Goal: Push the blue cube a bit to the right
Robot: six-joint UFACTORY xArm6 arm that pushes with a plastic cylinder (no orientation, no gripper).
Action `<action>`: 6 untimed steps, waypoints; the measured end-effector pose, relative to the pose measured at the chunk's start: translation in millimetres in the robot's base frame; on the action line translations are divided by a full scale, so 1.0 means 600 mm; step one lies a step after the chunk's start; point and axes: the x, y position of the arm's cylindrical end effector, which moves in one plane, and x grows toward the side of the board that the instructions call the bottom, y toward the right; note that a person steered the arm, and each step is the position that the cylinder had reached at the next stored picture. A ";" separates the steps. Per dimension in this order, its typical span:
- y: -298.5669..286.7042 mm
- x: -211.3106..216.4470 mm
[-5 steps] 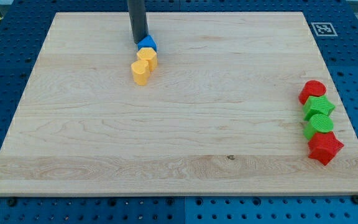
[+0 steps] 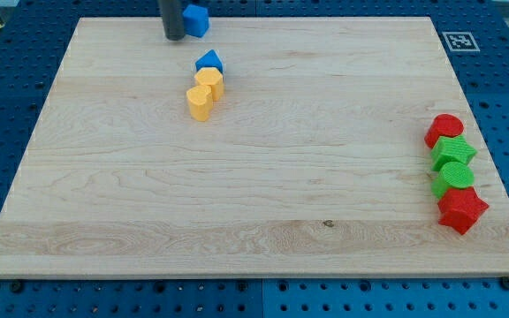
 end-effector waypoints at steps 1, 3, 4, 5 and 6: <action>-0.023 -0.049; 0.020 -0.071; 0.049 -0.069; 0.059 -0.071; 0.088 -0.071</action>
